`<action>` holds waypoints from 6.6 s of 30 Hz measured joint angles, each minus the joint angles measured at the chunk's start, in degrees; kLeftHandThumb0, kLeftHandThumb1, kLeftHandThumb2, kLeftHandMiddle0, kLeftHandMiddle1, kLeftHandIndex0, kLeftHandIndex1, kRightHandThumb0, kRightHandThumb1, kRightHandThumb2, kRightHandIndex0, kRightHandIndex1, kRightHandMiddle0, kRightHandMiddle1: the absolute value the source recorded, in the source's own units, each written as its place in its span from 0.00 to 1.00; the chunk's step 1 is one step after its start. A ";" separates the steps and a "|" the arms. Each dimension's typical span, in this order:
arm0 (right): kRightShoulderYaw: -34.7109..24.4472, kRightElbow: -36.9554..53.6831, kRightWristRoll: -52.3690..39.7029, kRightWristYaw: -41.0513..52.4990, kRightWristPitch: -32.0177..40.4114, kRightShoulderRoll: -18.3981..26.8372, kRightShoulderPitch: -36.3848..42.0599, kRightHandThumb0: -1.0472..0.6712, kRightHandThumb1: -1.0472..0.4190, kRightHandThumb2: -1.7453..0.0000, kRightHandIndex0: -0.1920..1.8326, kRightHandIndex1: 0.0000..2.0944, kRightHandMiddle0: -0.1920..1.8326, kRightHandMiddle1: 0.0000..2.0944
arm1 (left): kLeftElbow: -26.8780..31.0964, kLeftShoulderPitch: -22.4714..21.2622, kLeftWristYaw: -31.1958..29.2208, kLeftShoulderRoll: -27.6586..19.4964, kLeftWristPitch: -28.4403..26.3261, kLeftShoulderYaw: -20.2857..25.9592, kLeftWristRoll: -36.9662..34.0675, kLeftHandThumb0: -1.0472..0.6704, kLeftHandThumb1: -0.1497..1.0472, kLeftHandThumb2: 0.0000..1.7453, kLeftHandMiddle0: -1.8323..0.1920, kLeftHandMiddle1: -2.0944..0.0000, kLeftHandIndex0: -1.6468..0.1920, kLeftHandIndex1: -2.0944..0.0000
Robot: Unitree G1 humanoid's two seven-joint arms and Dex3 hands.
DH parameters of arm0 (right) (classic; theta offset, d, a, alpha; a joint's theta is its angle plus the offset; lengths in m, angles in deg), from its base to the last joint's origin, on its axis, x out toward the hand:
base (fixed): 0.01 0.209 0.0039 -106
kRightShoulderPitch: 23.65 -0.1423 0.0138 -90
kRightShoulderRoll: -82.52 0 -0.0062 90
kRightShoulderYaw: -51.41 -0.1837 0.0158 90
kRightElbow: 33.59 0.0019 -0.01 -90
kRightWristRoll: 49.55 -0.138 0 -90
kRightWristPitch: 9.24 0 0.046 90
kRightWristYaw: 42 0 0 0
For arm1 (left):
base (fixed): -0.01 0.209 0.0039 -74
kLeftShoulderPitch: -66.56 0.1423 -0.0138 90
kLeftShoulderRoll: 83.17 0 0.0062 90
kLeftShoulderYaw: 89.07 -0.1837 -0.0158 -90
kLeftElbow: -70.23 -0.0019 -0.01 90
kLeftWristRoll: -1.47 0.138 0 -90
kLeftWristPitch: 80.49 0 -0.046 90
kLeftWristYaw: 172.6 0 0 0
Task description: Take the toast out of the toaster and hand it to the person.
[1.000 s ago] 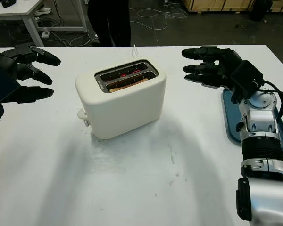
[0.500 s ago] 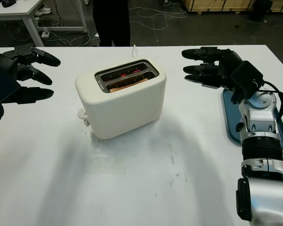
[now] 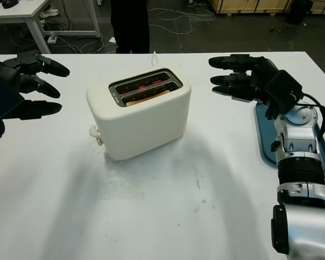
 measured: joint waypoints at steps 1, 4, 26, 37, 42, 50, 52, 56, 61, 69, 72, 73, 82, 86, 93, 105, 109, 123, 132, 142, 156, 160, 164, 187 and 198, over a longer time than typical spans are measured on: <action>-0.01 0.00 -0.01 0.04 0.00 0.00 0.00 0.35 0.18 1.00 0.51 0.00 0.47 0.00 | 0.00 0.00 0.00 0.00 0.00 0.00 -0.03 0.86 0.89 0.10 0.70 0.35 0.68 0.51; -0.01 0.00 0.00 0.07 0.00 0.00 0.00 0.35 0.18 1.00 0.51 0.00 0.47 0.00 | 0.00 0.00 0.00 0.01 0.00 0.00 -0.04 0.87 0.89 0.11 0.70 0.34 0.68 0.51; 0.00 -2.47 0.01 0.41 -2.86 -0.05 0.00 0.31 0.18 1.00 0.51 0.00 0.48 0.00 | 0.64 0.36 0.00 0.60 -0.25 0.32 -0.07 0.85 0.89 0.10 0.72 0.35 0.70 0.51; -0.01 -3.44 -0.01 0.42 -3.11 -0.05 0.00 0.32 0.18 1.00 0.52 0.00 0.48 0.00 | 0.25 0.15 0.02 0.60 -0.39 -0.06 0.03 0.86 0.89 0.09 0.72 0.35 0.70 0.51; -0.01 -3.61 -0.01 0.41 -3.12 -0.06 -0.01 0.31 0.18 1.00 0.53 0.00 0.48 0.00 | 0.13 0.08 0.03 0.60 -0.39 -0.06 0.03 0.87 0.89 0.09 0.71 0.35 0.70 0.51; -0.01 -3.86 -0.01 0.40 -3.16 -0.21 -0.05 0.32 0.18 1.00 0.52 0.00 0.48 0.00 | -0.06 0.08 0.04 0.60 -0.38 -0.06 0.03 0.86 0.89 0.08 0.70 0.35 0.69 0.51; 0.00 -3.86 0.00 0.40 -3.16 -0.21 -0.06 0.32 0.18 1.00 0.52 0.00 0.48 0.00 | -0.06 0.08 0.05 0.60 -0.38 -0.06 0.03 0.85 0.89 0.08 0.70 0.35 0.69 0.51; 0.00 -3.86 0.02 0.40 -3.21 -0.21 -0.06 0.32 0.17 1.00 0.52 0.00 0.48 0.00 | -0.06 0.00 0.14 0.60 -0.40 -0.06 0.06 0.86 0.89 0.09 0.70 0.35 0.69 0.51; 0.01 -3.86 0.03 0.35 -3.78 -0.21 -0.06 0.31 0.18 1.00 0.52 0.00 0.48 0.00 | -0.06 -0.07 0.15 0.60 -0.39 -0.06 0.06 0.85 0.89 0.09 0.70 0.35 0.69 0.50; 0.02 -3.86 0.04 0.34 -3.80 -0.21 -0.06 0.33 0.17 1.00 0.52 0.00 0.48 0.00 | -0.19 -0.07 0.15 0.59 -0.03 -0.06 0.07 0.86 0.89 0.08 0.70 0.35 0.68 0.50; 0.02 -3.86 0.04 0.34 -3.82 -0.22 -0.06 0.33 0.17 1.00 0.52 0.00 0.48 0.00 | -0.16 -0.07 0.15 0.60 -0.04 -0.06 0.06 0.87 0.89 0.09 0.70 0.35 0.68 0.50; 0.02 -3.86 0.04 0.34 -3.82 -0.21 -0.06 0.32 0.17 1.00 0.52 0.00 0.48 0.00 | -0.16 -0.07 0.15 0.60 -0.04 -0.05 0.05 0.87 0.89 0.09 0.70 0.35 0.68 0.50; 0.02 -3.84 0.02 0.24 -3.80 -0.21 -0.06 0.33 0.17 1.00 0.52 0.00 0.48 0.00 | -0.16 -0.07 0.15 0.60 0.11 -0.05 0.05 0.87 0.89 0.09 0.69 0.35 0.68 0.50; 0.00 -3.85 -0.01 0.40 -3.81 -0.21 -0.06 0.34 0.17 1.00 0.52 0.00 0.48 0.00 | -0.16 -0.07 0.15 0.60 0.05 -0.06 0.06 0.86 0.89 0.08 0.70 0.35 0.69 0.50; 0.00 -4.39 0.00 0.41 -3.81 -0.21 -0.11 0.33 0.18 1.00 0.52 0.00 0.48 0.00 | -0.18 -0.07 0.15 0.60 -0.36 -0.10 0.07 0.86 0.89 0.09 0.70 0.35 0.69 0.50; 0.00 -4.46 0.01 0.29 -3.81 -0.21 -0.13 0.34 0.17 1.00 0.53 0.00 0.48 0.00 | -0.19 -0.07 0.15 0.60 -0.35 -0.09 0.04 0.86 0.89 0.09 0.70 0.35 0.69 0.50; -0.02 -4.62 -0.01 0.31 -3.81 -0.21 -0.18 0.33 0.18 1.00 0.52 0.00 0.48 0.00 | -0.63 -0.07 0.15 0.60 0.58 -0.04 0.00 0.86 0.89 0.09 0.69 0.34 0.68 0.49; -0.01 -6.22 0.01 0.37 -5.14 -0.21 -0.78 0.33 0.17 1.00 0.53 0.00 0.48 0.00 | -0.64 -0.07 0.16 0.60 0.68 -0.04 0.01 0.87 0.89 0.09 0.70 0.34 0.69 0.49; -0.01 -6.22 0.01 0.33 -5.14 -0.21 -0.78 0.32 0.18 1.00 0.53 0.00 0.48 0.00 | -0.64 -0.07 0.17 0.60 0.68 -0.03 0.00 0.87 0.89 0.10 0.70 0.34 0.70 0.49; -0.02 -6.32 -0.02 0.40 -5.64 -0.21 -0.80 0.33 0.18 1.00 0.53 0.00 0.48 0.00 | -0.64 -0.07 0.17 0.60 0.64 -0.04 0.01 0.87 0.89 0.10 0.70 0.34 0.69 0.49; 0.00 -5.94 0.02 0.27 -5.59 -0.21 -0.81 0.33 0.18 1.00 0.53 0.00 0.48 0.00 | -0.64 -0.17 0.22 0.78 0.64 -0.16 0.04 0.88 0.89 0.10 0.70 0.34 0.70 0.49; 0.00 -5.92 0.02 0.26 -5.27 -0.21 -0.81 0.33 0.18 1.00 0.52 0.00 0.48 0.00 | -0.65 -0.35 0.22 0.97 0.35 -0.16 0.04 0.87 0.89 0.11 0.71 0.34 0.70 0.49; 0.00 -5.41 0.04 0.00 -4.73 -0.21 -0.81 0.33 0.18 1.00 0.52 0.00 0.47 0.00 | -1.00 -0.42 0.22 1.02 0.38 -0.16 0.04 0.87 0.89 0.10 0.70 0.34 0.70 0.48; 0.01 -4.55 -0.01 -0.05 -4.02 -0.21 -0.82 0.33 0.18 1.00 0.53 0.00 0.48 0.00 | -1.58 -0.44 0.22 1.02 0.39 -0.16 0.07 0.87 0.89 0.10 0.70 0.34 0.70 0.48; 0.01 -4.94 -0.01 -0.03 -4.02 -0.22 -0.82 0.32 0.18 1.00 0.52 0.00 0.48 0.00 | -1.63 -0.44 0.22 1.02 0.38 -0.16 0.07 0.88 0.89 0.10 0.70 0.34 0.71 0.48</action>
